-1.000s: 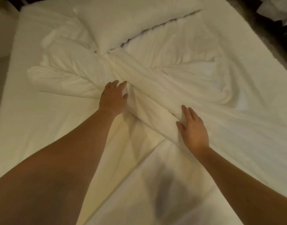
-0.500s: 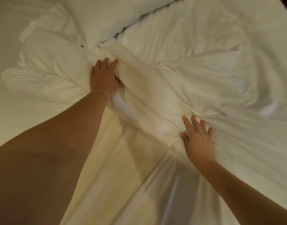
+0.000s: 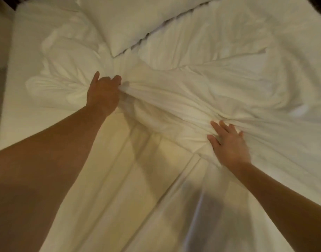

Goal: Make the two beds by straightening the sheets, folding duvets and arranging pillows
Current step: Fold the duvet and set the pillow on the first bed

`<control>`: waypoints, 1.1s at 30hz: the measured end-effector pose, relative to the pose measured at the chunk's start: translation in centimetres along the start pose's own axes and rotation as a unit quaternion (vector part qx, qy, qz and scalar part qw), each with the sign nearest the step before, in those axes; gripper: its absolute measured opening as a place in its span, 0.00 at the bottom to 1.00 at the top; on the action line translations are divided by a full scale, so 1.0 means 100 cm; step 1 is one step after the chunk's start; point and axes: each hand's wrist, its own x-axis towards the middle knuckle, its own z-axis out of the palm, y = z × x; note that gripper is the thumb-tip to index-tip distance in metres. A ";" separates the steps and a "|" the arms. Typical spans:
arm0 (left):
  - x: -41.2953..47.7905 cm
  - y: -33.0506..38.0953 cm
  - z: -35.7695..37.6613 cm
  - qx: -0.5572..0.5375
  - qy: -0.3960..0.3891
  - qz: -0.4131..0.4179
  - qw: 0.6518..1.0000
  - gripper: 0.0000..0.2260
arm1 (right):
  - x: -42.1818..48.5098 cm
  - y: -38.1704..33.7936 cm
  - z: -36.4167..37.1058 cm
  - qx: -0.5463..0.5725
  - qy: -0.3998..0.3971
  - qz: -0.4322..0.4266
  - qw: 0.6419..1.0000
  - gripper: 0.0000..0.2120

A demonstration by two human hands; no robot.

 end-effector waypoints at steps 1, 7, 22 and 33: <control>-0.011 -0.007 -0.004 0.014 -0.017 0.015 1.000 0.13 | -0.004 -0.005 -0.008 0.024 0.002 0.016 1.000 0.24; -0.114 -0.070 -0.021 0.036 0.012 0.106 0.994 0.17 | -0.051 -0.029 -0.045 0.028 0.050 0.029 0.998 0.14; -0.383 -0.167 -0.047 -0.111 -0.143 0.022 0.983 0.11 | -0.217 -0.090 -0.032 -0.011 0.001 -0.055 0.998 0.10; -0.568 -0.200 -0.021 -0.212 -0.139 0.057 0.966 0.07 | -0.371 -0.110 0.018 -0.024 -0.122 -0.059 0.990 0.09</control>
